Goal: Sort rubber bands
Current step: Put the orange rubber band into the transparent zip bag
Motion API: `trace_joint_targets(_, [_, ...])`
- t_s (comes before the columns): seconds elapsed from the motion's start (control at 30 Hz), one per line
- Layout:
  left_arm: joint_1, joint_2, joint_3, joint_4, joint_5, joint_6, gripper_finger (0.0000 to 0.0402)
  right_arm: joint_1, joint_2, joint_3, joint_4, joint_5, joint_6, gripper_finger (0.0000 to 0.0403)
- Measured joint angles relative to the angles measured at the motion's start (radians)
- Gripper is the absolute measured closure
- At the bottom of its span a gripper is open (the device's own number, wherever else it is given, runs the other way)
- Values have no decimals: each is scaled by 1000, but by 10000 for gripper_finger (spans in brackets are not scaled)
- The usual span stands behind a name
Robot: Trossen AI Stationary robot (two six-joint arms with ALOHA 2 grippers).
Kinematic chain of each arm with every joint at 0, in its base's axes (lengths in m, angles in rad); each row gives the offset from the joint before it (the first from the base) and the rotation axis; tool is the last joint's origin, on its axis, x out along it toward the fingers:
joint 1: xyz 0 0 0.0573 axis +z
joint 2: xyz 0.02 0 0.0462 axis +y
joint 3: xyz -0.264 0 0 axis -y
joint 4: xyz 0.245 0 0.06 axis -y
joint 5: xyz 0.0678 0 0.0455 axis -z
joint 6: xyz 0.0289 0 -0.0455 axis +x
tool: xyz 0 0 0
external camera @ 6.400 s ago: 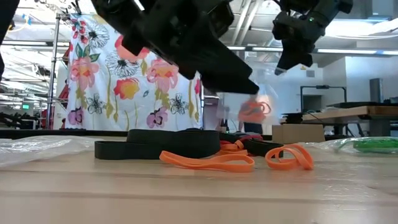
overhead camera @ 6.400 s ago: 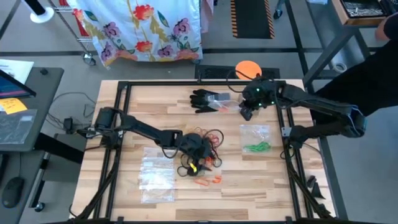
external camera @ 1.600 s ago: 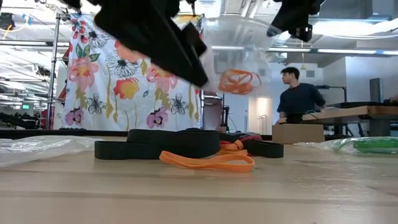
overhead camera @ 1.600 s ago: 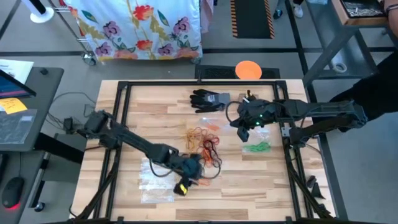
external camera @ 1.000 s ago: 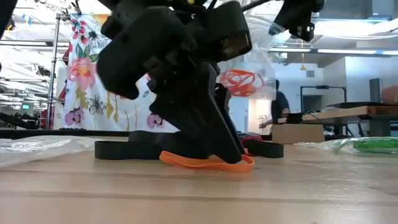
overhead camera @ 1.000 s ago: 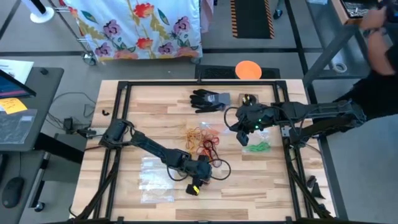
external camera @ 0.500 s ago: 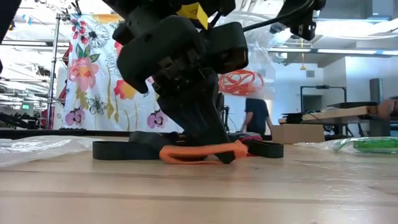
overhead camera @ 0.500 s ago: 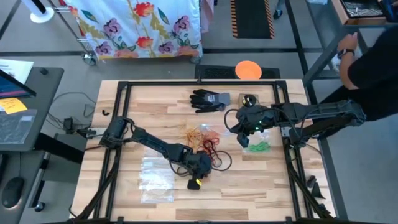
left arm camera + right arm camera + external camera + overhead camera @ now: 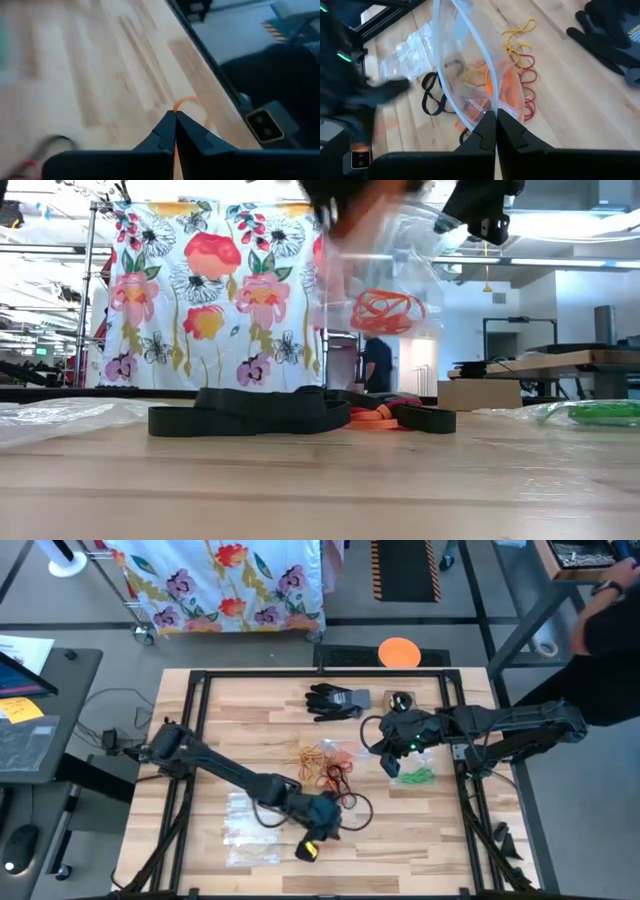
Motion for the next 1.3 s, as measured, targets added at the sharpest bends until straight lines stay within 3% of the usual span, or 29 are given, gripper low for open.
trace_joint_targets(0.17, [-5,-122,1,-33,-341,122,401,45,55,0,18,1,14,403])
trace_joint_targets(0.27, [26,-177,1,-16,-421,189,401,79,103,0,69,0,21,403])
trace_joint_targets(0.67, [164,-218,0,-15,-400,205,401,136,195,0,185,-4,3,403])
trace_joint_targets(0.83, [169,-218,0,-36,-350,183,401,136,186,0,189,-4,-4,403])
trace_joint_targets(1.3, [132,-217,0,-67,-351,148,401,96,186,0,221,-31,47,403])
